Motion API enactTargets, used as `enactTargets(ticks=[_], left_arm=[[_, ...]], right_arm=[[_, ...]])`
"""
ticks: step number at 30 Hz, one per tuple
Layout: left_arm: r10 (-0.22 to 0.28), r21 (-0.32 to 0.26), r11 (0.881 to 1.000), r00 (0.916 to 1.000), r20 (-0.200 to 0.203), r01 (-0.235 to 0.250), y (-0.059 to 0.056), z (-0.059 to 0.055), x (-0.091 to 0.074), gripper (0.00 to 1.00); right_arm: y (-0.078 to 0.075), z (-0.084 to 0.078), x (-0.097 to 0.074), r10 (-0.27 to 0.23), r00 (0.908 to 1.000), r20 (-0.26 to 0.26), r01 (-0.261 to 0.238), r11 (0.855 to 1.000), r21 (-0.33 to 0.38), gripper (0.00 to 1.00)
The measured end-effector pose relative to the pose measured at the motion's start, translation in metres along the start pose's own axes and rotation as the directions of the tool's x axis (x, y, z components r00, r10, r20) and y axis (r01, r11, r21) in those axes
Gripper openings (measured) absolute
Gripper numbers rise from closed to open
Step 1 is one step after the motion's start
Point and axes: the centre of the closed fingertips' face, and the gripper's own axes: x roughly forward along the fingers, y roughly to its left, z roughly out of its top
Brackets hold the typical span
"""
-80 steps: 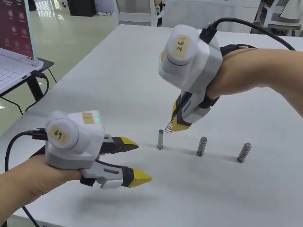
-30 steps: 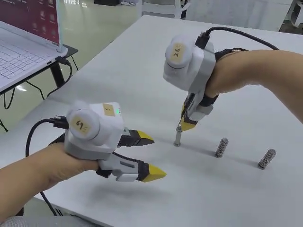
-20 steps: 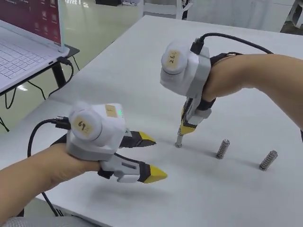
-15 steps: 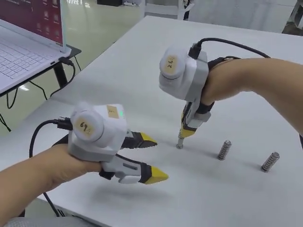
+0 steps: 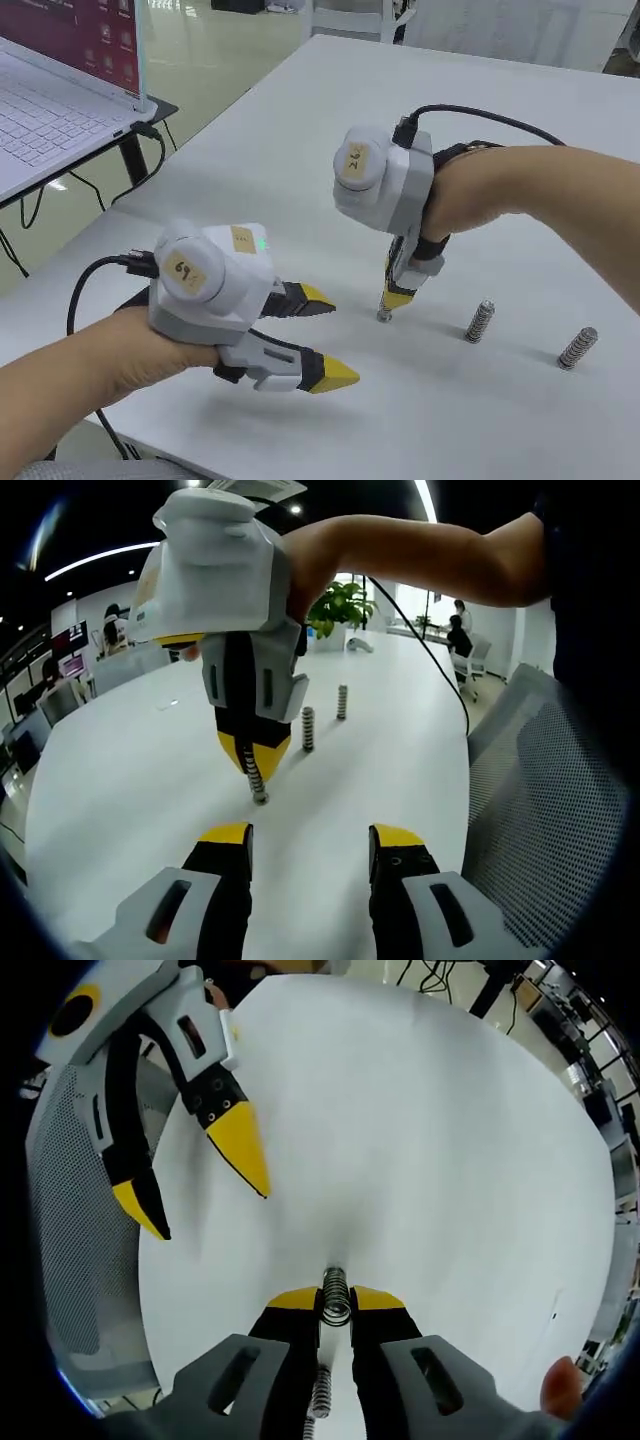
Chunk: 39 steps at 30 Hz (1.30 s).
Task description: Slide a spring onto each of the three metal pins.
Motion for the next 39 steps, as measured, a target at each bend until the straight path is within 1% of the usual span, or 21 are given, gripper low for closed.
enactTargets(ticks=[7,13,21,23,25,33,39], left_arm=[[-0.002,0.001,1.0,1.0,-0.001,0.002,0.0,0.0,0.001,0.4],[0.0,-0.001,1.0,1.0,-0.002,0.0,0.0,-0.001,0.0,0.4],[0.001,-0.004,1.0,1.0,-0.001,-0.001,0.0,-0.002,0.0,0.4],[0.001,-0.005,1.0,1.0,-0.002,-0.001,0.001,-0.002,0.001,0.4],[-0.001,-0.005,1.0,1.0,-0.002,0.0,0.001,-0.002,0.001,0.4],[-0.002,-0.004,1.0,1.0,-0.003,0.002,0.001,-0.002,0.001,0.4],[-0.003,-0.003,1.0,1.0,-0.003,0.003,0.0,-0.001,0.001,0.4]], right_arm=[[0.001,0.0,0.007,0.008,1.0,0.003,-0.008,1.0,0.009,0.09],[0.004,-0.001,0.013,0.009,0.9999,-0.012,-0.009,1.0,0.003,0.09],[0.006,-0.002,0.016,0.011,0.9999,-0.011,-0.011,1.0,-0.001,0.1],[0.006,-0.001,0.016,0.014,0.9999,-0.004,-0.014,1.0,0.003,0.11],[0.007,-0.001,0.016,0.013,0.9999,0.0,-0.013,1.0,0.004,0.13],[0.002,-0.001,0.014,0.003,0.9999,0.015,-0.003,1.0,0.009,0.17],[0.007,-0.004,0.006,-0.009,0.9994,0.033,0.008,1.0,0.026,0.18]])
